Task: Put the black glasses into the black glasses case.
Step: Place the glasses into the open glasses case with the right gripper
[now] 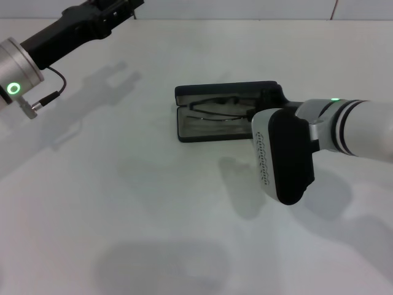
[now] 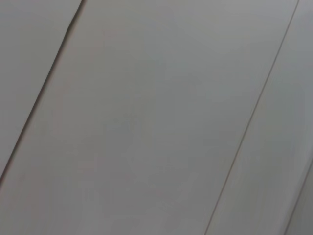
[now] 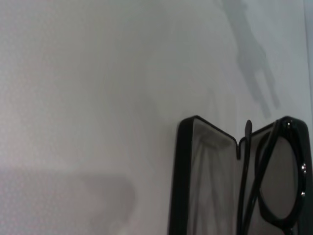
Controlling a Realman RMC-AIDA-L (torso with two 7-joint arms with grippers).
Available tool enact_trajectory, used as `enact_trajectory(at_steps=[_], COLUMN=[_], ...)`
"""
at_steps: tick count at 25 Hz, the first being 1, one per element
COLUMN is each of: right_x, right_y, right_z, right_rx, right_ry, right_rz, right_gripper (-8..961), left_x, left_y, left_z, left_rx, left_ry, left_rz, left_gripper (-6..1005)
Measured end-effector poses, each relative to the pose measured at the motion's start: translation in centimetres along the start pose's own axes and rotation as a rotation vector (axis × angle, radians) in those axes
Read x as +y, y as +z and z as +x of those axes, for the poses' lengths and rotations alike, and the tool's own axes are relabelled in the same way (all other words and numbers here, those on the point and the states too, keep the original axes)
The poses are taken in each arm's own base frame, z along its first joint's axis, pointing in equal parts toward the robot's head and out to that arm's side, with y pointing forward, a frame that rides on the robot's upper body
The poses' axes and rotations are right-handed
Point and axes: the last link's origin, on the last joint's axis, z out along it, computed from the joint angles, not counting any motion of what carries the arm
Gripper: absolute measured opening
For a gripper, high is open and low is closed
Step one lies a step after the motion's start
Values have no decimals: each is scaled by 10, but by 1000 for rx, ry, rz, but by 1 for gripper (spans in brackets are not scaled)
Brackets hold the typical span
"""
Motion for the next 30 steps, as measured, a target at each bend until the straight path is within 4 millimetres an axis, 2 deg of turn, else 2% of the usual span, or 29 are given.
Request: enact_trajectory(at_steps=[10,15,30], right_x=[-2,-3,-8], right_y=[-3,-6,-16], right_z=[9,7,-3], right_rx=[41,28,-42], right_ry=[60,72,161], right_rz=[-28,-14,-49], right_gripper=[37,229,287], left_x=[0,-1,-1], left_y=[1,1,-1], left_z=[1,1,-2], left_rx=[5,3,0], left_ry=[0,0,-5], left_rz=[1,4,9], left_gripper=[605,606,606])
